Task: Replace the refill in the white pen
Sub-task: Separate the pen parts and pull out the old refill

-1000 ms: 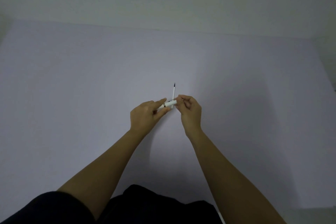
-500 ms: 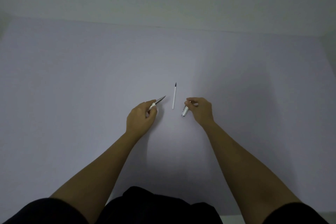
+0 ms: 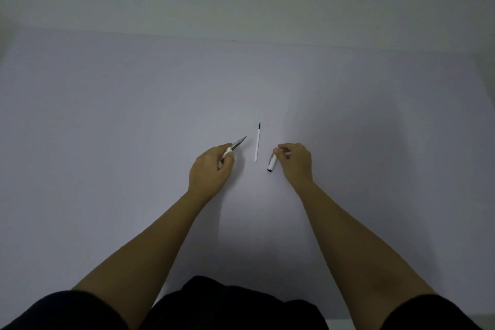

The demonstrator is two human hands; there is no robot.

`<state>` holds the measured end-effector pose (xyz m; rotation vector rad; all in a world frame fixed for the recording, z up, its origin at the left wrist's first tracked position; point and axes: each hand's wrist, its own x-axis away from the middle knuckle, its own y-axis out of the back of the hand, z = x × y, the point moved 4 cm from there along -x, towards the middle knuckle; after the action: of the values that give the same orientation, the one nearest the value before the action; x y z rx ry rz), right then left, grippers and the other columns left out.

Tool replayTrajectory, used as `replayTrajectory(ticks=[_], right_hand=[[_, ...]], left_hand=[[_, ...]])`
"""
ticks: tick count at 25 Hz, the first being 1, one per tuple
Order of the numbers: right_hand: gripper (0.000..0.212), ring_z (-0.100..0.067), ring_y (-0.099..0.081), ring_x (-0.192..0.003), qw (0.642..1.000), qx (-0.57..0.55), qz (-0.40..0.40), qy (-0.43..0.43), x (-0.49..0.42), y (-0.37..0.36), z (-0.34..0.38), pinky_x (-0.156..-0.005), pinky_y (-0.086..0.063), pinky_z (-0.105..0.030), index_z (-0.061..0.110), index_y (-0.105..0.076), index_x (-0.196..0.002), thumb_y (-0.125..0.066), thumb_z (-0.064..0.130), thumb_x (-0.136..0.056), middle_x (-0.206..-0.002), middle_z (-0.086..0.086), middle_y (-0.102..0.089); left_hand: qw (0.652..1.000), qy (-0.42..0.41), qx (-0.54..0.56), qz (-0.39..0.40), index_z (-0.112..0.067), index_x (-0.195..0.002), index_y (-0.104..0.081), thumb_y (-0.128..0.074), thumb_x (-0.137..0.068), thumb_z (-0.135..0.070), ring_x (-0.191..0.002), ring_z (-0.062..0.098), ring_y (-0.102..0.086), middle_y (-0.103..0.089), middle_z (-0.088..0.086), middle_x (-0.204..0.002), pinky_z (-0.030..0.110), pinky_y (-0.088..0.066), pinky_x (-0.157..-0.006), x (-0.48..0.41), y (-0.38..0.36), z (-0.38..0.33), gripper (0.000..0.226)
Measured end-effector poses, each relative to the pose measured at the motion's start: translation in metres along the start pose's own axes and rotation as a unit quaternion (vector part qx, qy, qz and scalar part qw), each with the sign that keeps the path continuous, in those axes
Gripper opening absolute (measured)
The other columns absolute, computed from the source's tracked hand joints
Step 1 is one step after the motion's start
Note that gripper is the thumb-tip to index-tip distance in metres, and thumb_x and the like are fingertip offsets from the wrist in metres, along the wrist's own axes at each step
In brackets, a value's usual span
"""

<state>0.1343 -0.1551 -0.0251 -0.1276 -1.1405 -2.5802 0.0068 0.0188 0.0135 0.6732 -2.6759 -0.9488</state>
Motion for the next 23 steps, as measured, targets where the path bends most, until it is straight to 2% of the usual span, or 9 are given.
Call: replayTrajectory(ticks=[3,5,7,9,12,14,16,18,23], right_hand=[[0.026,-0.028,-0.064,-0.090,1.000,-0.014,-0.020,0.013,0.000,0.011,0.008,-0.077,-0.039,-0.017,0.002,-0.068,-0.104,-0.060,0.022,-0.090,-0.104,-0.020,-0.065],[0.023,-0.024,-0.065,-0.084,0.998,-0.033,-0.020,0.042,0.000,0.019,0.019,-0.073,-0.038,-0.014,0.004,-0.070,-0.100,-0.058,0.021,-0.091,-0.101,-0.018,-0.067],[0.022,-0.024,-0.066,-0.086,0.995,-0.047,0.028,0.085,0.002,0.024,0.035,-0.077,-0.044,-0.019,0.006,-0.070,-0.101,-0.056,0.020,-0.092,-0.100,-0.016,-0.069],[0.023,-0.026,-0.066,-0.093,0.982,-0.029,0.085,0.164,0.005,0.029,0.055,-0.086,-0.050,-0.030,0.006,-0.068,-0.108,-0.056,0.018,-0.092,-0.103,-0.015,-0.070],[0.031,-0.023,-0.061,-0.107,0.944,0.054,0.150,0.288,0.011,0.032,0.079,-0.093,-0.041,-0.024,0.007,-0.061,-0.120,-0.058,0.021,-0.091,-0.116,-0.012,-0.067],[0.032,-0.023,-0.061,-0.109,0.927,0.123,0.183,0.303,0.012,0.029,0.083,-0.092,-0.040,-0.023,0.010,-0.063,-0.118,-0.055,0.027,-0.093,-0.117,-0.010,-0.068],[0.032,-0.029,-0.064,-0.097,0.911,0.191,0.216,0.295,0.012,0.025,0.083,-0.087,-0.048,-0.035,0.008,-0.067,-0.109,-0.048,0.030,-0.096,-0.106,-0.014,-0.071],[0.032,-0.029,-0.063,-0.087,0.900,0.217,0.245,0.286,0.014,0.023,0.086,-0.078,-0.047,-0.038,0.010,-0.068,-0.107,-0.044,0.028,-0.097,-0.098,-0.014,-0.072],[0.027,-0.033,-0.061,-0.082,0.885,0.232,0.195,0.353,0.020,0.033,0.095,-0.071,-0.044,-0.040,0.008,-0.069,-0.100,-0.046,0.022,-0.096,-0.086,-0.017,-0.070]], left_hand=[[1.000,-0.016,0.000,0.015,-0.007,-0.091,-0.061,-0.038,-0.088,-0.027,-0.064,0.024,-0.054,-0.062,0.013,-0.072,0.036,-0.046,-0.059,-0.001,0.002,-0.001,0.030],[0.999,-0.013,0.004,0.032,-0.010,-0.093,-0.063,-0.044,-0.089,-0.022,-0.059,0.015,-0.052,-0.059,0.002,-0.067,0.029,-0.043,-0.056,-0.002,0.005,0.001,0.023],[0.998,-0.030,-0.012,0.052,-0.010,-0.095,-0.065,-0.050,-0.090,-0.017,-0.056,0.006,-0.049,-0.056,-0.004,-0.067,0.019,-0.036,-0.054,-0.004,0.009,0.001,0.017],[0.992,-0.078,-0.046,0.084,-0.007,-0.091,-0.065,-0.053,-0.091,-0.016,-0.056,0.011,-0.046,-0.055,-0.002,-0.068,0.023,-0.033,-0.056,-0.006,0.013,-0.003,0.015],[0.976,-0.154,-0.086,0.131,-0.006,-0.090,-0.065,-0.051,-0.094,-0.019,-0.057,0.017,-0.044,-0.055,0.002,-0.067,0.025,-0.029,-0.054,-0.010,0.018,-0.014,0.019],[0.966,-0.186,-0.107,0.145,-0.006,-0.094,-0.065,-0.050,-0.095,-0.021,-0.057,0.016,-0.043,-0.054,0.002,-0.067,0.021,-0.028,-0.051,-0.013,0.020,-0.021,0.021],[0.960,-0.205,-0.118,0.148,-0.008,-0.101,-0.065,-0.050,-0.095,-0.021,-0.059,0.015,-0.043,-0.050,-0.002,-0.069,0.023,-0.028,-0.053,-0.014,0.021,-0.025,0.021],[0.957,-0.214,-0.118,0.155,-0.008,-0.106,-0.064,-0.049,-0.095,-0.021,-0.062,0.015,-0.043,-0.049,-0.002,-0.071,0.025,-0.032,-0.059,-0.014,0.022,-0.027,0.022],[0.965,-0.187,-0.083,0.165,-0.009,-0.105,-0.065,-0.048,-0.096,-0.023,-0.062,0.014,-0.045,-0.057,0.000,-0.073,0.014,-0.031,-0.056,-0.016,0.023,-0.031,0.023]])
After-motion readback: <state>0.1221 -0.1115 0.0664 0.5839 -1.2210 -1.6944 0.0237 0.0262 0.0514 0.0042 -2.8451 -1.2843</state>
